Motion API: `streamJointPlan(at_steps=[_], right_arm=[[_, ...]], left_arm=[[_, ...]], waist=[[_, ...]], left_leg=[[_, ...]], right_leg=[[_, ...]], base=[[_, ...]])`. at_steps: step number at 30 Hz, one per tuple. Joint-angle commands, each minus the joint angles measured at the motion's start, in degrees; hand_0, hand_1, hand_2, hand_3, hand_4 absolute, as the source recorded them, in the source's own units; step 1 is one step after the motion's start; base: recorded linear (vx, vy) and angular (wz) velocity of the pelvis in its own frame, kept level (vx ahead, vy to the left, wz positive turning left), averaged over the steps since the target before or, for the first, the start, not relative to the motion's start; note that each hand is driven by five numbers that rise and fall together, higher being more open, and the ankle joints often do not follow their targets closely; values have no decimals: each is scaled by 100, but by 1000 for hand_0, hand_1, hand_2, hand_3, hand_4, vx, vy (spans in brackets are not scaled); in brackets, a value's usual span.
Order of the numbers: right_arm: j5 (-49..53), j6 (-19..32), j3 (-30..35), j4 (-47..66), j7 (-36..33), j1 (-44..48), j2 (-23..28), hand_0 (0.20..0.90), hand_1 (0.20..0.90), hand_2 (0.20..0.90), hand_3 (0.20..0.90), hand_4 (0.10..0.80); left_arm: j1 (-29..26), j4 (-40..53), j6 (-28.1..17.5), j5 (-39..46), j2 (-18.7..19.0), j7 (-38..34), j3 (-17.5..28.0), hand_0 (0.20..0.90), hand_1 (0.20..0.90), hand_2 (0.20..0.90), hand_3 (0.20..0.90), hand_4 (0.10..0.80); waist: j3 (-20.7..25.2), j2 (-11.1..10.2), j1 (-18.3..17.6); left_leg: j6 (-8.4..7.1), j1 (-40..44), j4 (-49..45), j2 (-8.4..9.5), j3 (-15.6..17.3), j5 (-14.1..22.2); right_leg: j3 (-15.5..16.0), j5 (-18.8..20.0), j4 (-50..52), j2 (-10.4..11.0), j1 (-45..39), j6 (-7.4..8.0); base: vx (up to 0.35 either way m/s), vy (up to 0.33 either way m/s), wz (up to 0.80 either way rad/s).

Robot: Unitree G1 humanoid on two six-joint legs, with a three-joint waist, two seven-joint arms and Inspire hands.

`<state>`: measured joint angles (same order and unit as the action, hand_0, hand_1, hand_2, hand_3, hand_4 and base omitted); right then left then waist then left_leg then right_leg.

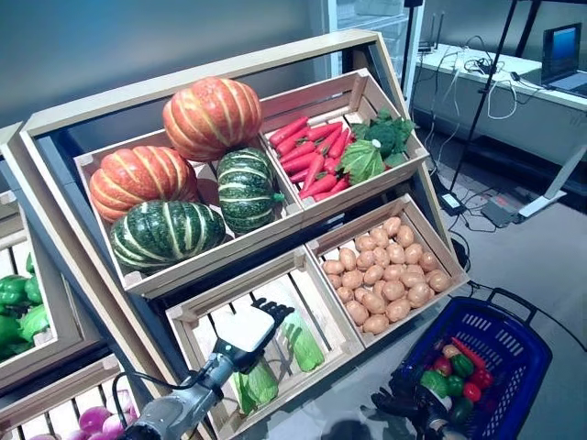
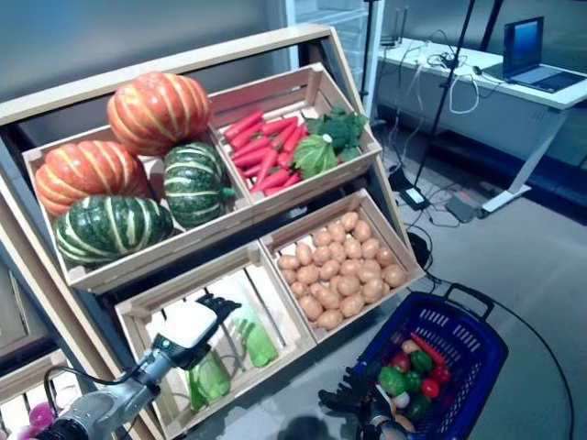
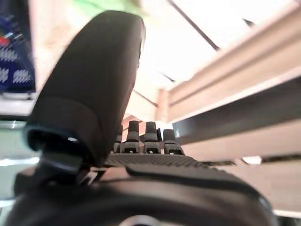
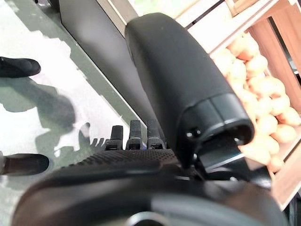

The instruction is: Put vegetables into the basket

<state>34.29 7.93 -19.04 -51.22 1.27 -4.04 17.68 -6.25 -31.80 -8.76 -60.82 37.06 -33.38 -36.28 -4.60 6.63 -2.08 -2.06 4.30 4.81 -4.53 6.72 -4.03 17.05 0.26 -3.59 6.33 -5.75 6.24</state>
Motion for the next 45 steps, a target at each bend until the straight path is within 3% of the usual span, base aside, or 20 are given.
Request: streamJointPlan(at_steps=[1,7,10,14,22,35,39,45], right_arm=[[301,340,-105,769,307,935,270,900,900,900,900,800],[644,409,-254,1238,256,1407,540,900,900,900,900,800],[849,371,-192,1327,297,1986,906,900,900,900,900,800],[983,289,-116,1282,293,2265,1101,900,900,900,900,800],[1094,183,-76,1321,252,2811,1352,900,900,900,900,800],[1314,172,13,1407,123,3193,1490,900,900,900,900,800],[1488,139,85,1451,71,3314,1517,900,900,900,900,800],[1699,243,174,1648,-3,3445,1668,900,900,900,900,800]], left_arm=[[-1715,-218,890,-199,369,-670,-204,900,900,900,900,800],[-2445,-432,1162,-215,902,-648,-496,900,900,900,900,800],[-3154,-655,1172,-307,1226,-656,-806,900,900,900,900,800],[-3554,-792,1160,-387,1325,-675,-958,900,900,900,900,800],[-4252,-1056,1140,-457,1490,-455,-1198,900,900,900,900,800],[-5078,-1167,1272,-777,1775,-32,-1424,900,900,900,900,800],[-5241,-1260,1158,-847,1778,404,-1508,900,900,900,900,800],[-5379,-1407,1412,-716,1941,855,-1554,900,900,900,900,800]], waist=[[-912,-250,-104],[-1379,-464,-167],[-1595,-525,-234],[-1656,-524,-271],[-1798,-472,-349],[-1872,-539,-370],[-1899,-553,-359],[-1932,-589,-313]], left_leg=[[240,-688,-1872,155,314,1206],[275,-1726,-3343,-103,454,1827],[301,-2716,-4552,-197,442,2322],[307,-3291,-5359,-303,405,2678],[323,-4441,-6726,-453,220,3167],[286,-5933,-8040,-581,-50,3457],[263,-6380,-8336,-567,-115,3477],[294,-7199,-8839,-634,-281,3499]], right_leg=[[-358,-965,2168,433,1070,-478],[-576,-1462,3640,730,2134,-570],[-829,-1880,4939,900,3159,-640],[-963,-2163,5712,1015,3740,-696],[-1374,-2572,6964,978,4957,-790],[-1410,-2814,8034,844,6295,-756],[-1376,-2820,8296,821,6699,-713],[-1389,-2747,8670,759,7477,-660]], base=[[-304,68,-5],[-241,-21,-7],[-253,-19,13],[-97,-14,3],[-70,-9,-4],[-51,-1,-3],[-26,11,-2],[-23,21,-7]])
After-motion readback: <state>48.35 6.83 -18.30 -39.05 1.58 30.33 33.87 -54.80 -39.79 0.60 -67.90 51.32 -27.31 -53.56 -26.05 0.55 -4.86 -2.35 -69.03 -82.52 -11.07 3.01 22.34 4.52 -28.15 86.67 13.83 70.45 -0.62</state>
